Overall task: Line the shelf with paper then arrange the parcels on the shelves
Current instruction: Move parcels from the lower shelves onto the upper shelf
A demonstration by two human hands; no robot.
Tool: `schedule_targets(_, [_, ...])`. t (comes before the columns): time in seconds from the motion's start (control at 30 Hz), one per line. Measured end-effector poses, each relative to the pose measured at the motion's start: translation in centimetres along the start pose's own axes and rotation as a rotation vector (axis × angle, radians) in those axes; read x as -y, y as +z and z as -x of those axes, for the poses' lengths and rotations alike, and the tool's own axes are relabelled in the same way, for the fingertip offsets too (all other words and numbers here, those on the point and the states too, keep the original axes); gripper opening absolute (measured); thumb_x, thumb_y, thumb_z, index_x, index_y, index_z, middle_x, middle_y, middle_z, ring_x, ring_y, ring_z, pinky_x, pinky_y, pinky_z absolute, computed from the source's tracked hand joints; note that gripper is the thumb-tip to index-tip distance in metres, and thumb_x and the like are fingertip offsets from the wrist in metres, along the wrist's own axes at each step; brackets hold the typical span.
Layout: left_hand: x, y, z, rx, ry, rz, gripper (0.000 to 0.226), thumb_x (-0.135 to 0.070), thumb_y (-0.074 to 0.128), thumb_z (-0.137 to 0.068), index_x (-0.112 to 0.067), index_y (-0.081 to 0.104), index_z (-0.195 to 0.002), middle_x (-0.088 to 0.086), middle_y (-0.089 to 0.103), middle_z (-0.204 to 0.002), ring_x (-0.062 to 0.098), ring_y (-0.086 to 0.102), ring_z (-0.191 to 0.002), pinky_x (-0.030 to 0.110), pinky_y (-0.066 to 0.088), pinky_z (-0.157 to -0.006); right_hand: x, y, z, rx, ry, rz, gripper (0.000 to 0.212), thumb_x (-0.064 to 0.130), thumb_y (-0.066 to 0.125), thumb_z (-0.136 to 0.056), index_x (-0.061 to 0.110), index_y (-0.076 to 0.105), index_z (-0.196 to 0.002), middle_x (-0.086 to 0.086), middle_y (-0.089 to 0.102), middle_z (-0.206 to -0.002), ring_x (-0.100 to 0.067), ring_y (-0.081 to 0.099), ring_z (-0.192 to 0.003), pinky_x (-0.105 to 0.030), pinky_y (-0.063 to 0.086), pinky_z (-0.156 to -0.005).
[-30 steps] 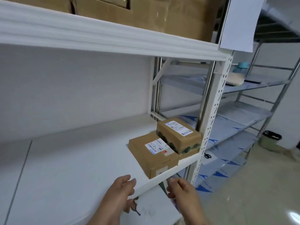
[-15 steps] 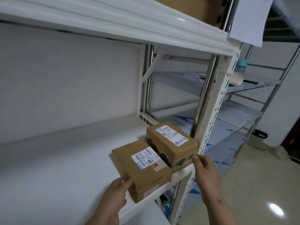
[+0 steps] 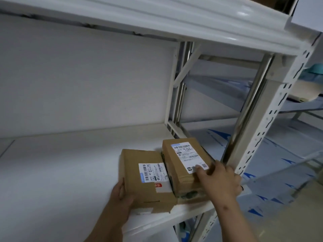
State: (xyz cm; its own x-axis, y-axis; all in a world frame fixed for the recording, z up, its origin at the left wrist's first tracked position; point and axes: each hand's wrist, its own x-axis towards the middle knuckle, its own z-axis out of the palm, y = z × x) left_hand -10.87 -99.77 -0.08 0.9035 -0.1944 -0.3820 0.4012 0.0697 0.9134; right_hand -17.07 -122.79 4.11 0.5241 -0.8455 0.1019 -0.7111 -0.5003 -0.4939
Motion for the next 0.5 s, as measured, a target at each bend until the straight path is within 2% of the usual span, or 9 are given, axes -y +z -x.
schedule_targets(0.07, [-0.2, -0.5, 0.5, -0.037, -0.039, 0.033, 0.042, -0.015, 0.056, -0.096, -0.039, 0.045, -0.129, 0.001, 0.053, -0.118, 0.031, 0.055, -0.097, 0.043, 0.054, -0.076, -0.8, 0.5, -0.1, 0.075, 0.039, -0.103, 0.072, 0.071, 0.054, -0.078, 0.023, 0.053, -0.132, -0.01, 0.052, -0.13, -0.035, 0.046, -0.12, -0.048, 0.037, -0.101])
schedule_targets(0.17, [0.1, -2.1, 1.0, -0.091, -0.092, 0.101, 0.046, -0.013, 0.058, -0.095, -0.039, 0.045, -0.131, 0.008, 0.049, -0.13, 0.038, 0.056, -0.103, 0.046, 0.058, -0.068, -2.0, 0.9, 0.7, 0.256, 0.149, -0.527, 0.079, 0.075, 0.061, -0.067, 0.021, 0.061, -0.125, -0.008, 0.06, -0.117, -0.03, 0.057, -0.106, -0.049, 0.046, -0.097])
schedule_targets(0.23, [0.4, -3.0, 1.5, -0.109, -0.118, 0.149, 0.058, -0.014, 0.064, -0.092, -0.032, 0.041, -0.142, 0.012, 0.047, -0.137, 0.041, 0.056, -0.105, 0.048, 0.059, -0.064, -2.4, 0.9, 1.6, 0.33, 0.214, -0.77, 0.061, 0.06, 0.07, -0.074, 0.024, 0.058, -0.122, -0.005, 0.06, -0.117, -0.027, 0.056, -0.105, -0.047, 0.044, -0.096])
schedule_targets(0.33, [1.0, -4.3, 2.3, -0.14, -0.126, 0.161, 0.064, -0.015, 0.063, -0.092, -0.024, 0.034, -0.149, 0.014, 0.043, -0.144, 0.041, 0.054, -0.108, 0.04, 0.059, -0.052, -2.6, 1.1, 2.8, 0.399, 0.248, -0.906, 0.046, 0.049, 0.073, -0.077, 0.022, 0.058, -0.11, -0.004, 0.059, -0.112, -0.024, 0.056, -0.097, -0.045, 0.046, -0.089])
schedule_targets(0.4, [1.8, -5.4, 2.6, -0.154, -0.135, 0.182, 0.062, -0.022, 0.063, -0.092, -0.024, 0.037, -0.148, 0.014, 0.045, -0.144, 0.042, 0.052, -0.113, 0.047, 0.06, -0.059, -2.3, 1.2, 3.7, 0.463, 0.287, -0.962, 0.047, 0.048, 0.074, -0.077, 0.022, 0.056, -0.111, -0.006, 0.059, -0.112, -0.025, 0.058, -0.097, -0.046, 0.049, -0.087])
schedule_targets(0.5, [2.2, -6.4, 3.4, -0.223, -0.171, 0.237, 0.049, -0.033, 0.061, -0.093, -0.027, 0.047, -0.139, 0.013, 0.052, -0.137, 0.044, 0.053, -0.114, 0.052, 0.058, -0.069, -1.7, 1.1, 5.0, 0.568, 0.312, -1.035, 0.038, 0.045, 0.07, -0.082, 0.026, 0.053, -0.11, -0.004, 0.059, -0.108, -0.026, 0.058, -0.094, -0.052, 0.05, -0.095])
